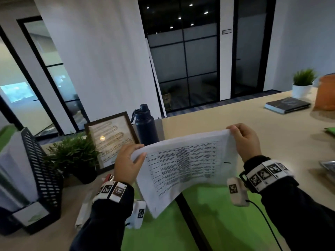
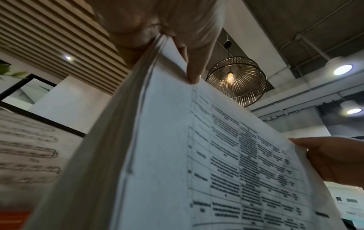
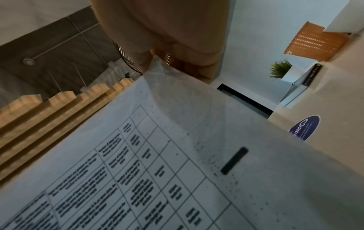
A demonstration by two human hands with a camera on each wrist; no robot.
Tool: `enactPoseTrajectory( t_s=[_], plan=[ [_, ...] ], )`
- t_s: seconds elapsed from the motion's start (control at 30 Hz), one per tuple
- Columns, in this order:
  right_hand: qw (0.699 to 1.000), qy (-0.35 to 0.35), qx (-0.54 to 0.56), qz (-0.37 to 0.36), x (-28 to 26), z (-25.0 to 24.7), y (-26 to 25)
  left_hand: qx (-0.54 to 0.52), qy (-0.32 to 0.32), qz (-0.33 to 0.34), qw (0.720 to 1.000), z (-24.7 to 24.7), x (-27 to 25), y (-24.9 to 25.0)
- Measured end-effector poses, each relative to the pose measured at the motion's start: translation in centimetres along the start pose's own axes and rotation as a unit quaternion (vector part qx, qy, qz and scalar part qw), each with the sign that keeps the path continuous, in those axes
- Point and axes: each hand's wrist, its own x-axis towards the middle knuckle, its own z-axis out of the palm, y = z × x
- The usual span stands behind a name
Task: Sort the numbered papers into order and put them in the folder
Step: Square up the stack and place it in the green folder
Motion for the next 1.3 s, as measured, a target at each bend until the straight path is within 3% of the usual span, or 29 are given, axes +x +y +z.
enactPoseTrajectory(
  t_s=[0.2,0.33,0.43,0.47,0.53,0.6,0.67,0.7,0.73,0.8,0.9,0.97,1.07,1.17,1.3],
  plan=[
    [0.999,0.018,-0.037,0.007,-0.1,0.2,-0.4,-0.045,-0.031,-0.062,0.997,-0.5,-0.7,0.6],
    [0.996,0.072,-0.057,0.021,-0.2,0.8,-1.1,-0.043,-0.058,-0.056,0.996,-0.9,-0.3,1.4],
    [0.979,0.097,-0.155,-0.093,-1.0,2.2,-2.6,-0.026,-0.048,-0.024,0.998,-1.1,0.2,2.5],
    [0.968,0.054,-0.187,-0.155,-1.5,3.0,-3.4,-0.024,-0.048,-0.016,0.998,-1.1,0.3,2.8],
    [0.923,-0.102,-0.278,-0.247,-2.7,4.6,-5.0,-0.019,-0.054,-0.001,0.998,-1.0,0.4,3.2],
    [0.847,-0.259,-0.386,-0.259,-3.5,6.5,-6.1,-0.019,-0.056,0.019,0.998,-0.9,0.3,3.7],
    [0.792,-0.324,-0.452,-0.252,-3.4,7.8,-6.7,-0.035,-0.044,0.052,0.997,-1.0,0.2,4.4],
    [0.782,-0.333,-0.462,-0.252,-3.1,8.1,-6.8,-0.051,-0.037,0.065,0.996,-1.1,0.1,4.7],
    [0.788,-0.336,-0.451,-0.252,-2.9,8.2,-6.9,-0.069,-0.031,0.064,0.995,-1.3,0.1,4.9],
    [0.834,-0.326,-0.381,-0.231,-2.6,8.0,-6.9,-0.120,-0.015,0.025,0.992,-2.0,0.1,5.0],
    [0.910,-0.259,-0.258,-0.193,-2.4,7.0,-7.3,-0.204,-0.020,-0.088,0.975,-3.3,0.0,3.2],
    [0.936,-0.213,-0.220,-0.173,-2.0,6.3,-7.4,-0.232,-0.031,-0.151,0.960,-3.9,-1.0,1.9],
    [0.966,-0.172,-0.140,-0.132,-1.6,5.3,-7.2,-0.273,-0.025,-0.188,0.943,-3.6,-2.8,0.5],
    [0.982,-0.176,-0.008,-0.062,-2.2,5.5,-6.8,-0.376,-0.040,-0.166,0.911,-2.3,-3.4,1.0],
    [0.975,-0.183,0.129,-0.008,-4.0,7.0,-6.8,-0.384,0.055,-0.155,0.909,-2.0,-1.5,4.1]
  ],
)
